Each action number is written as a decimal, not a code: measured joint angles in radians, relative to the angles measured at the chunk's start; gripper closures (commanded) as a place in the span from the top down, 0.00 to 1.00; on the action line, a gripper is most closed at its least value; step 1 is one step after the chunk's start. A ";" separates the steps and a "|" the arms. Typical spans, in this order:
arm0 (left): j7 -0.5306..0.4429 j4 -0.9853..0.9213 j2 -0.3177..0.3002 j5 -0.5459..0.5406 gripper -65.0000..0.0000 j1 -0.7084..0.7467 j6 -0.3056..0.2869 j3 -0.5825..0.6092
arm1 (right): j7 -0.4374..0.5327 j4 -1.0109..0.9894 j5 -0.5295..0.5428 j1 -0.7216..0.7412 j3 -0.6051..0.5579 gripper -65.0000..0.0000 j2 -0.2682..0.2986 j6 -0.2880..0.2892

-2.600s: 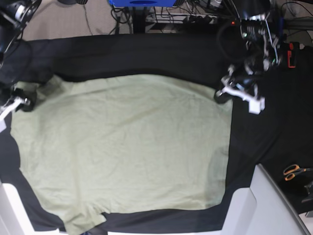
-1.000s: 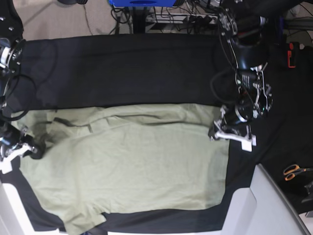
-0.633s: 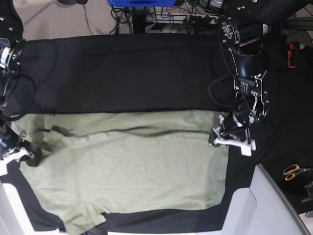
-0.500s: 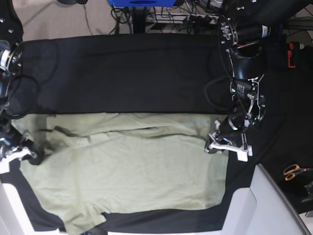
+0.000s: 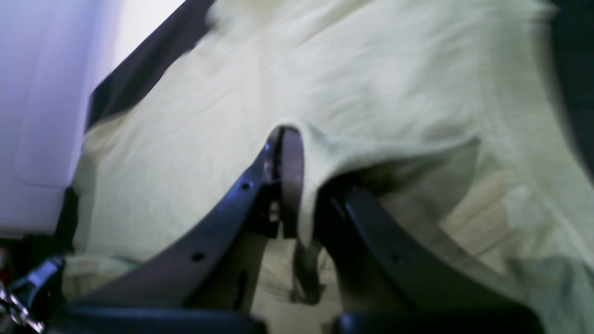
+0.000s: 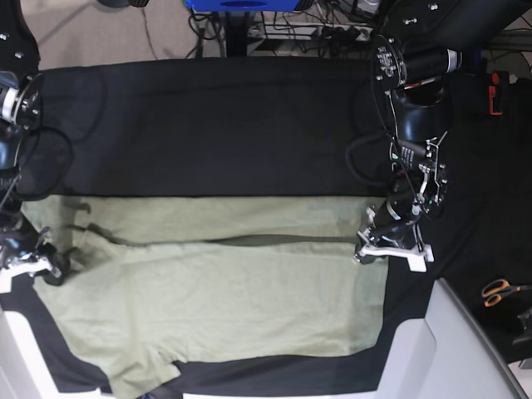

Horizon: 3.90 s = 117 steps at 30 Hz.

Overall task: Fold the T-shirt properly
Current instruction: 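Lift the shoulder edge with both grippers and fold it toward the hem, then open both grippers, release the folded edge and raise them, then grasp the folded edge with both grippers and drag the shirt toward the robot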

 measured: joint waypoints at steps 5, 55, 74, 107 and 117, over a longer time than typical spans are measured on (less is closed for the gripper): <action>-0.043 -0.007 0.001 -0.001 0.00 -0.004 0.001 0.000 | 0.003 0.000 0.001 0.000 0.000 0.00 -0.001 0.002; 0.070 0.569 -0.098 -0.090 0.93 0.547 -0.001 0.009 | -0.234 0.477 0.469 -0.467 0.367 0.85 -0.166 -0.438; 0.085 0.575 -0.090 -0.098 0.93 0.543 -0.002 0.003 | -0.159 -0.116 0.500 -0.166 0.279 0.65 -0.014 -0.246; 0.036 0.298 0.030 -0.124 0.94 0.323 -0.029 -0.185 | -0.103 -0.127 0.475 -0.152 0.171 0.00 -0.025 -0.247; 0.034 0.179 0.064 -0.123 0.94 0.211 -0.035 -0.183 | -0.103 -0.127 0.475 -0.151 0.171 0.00 -0.026 -0.247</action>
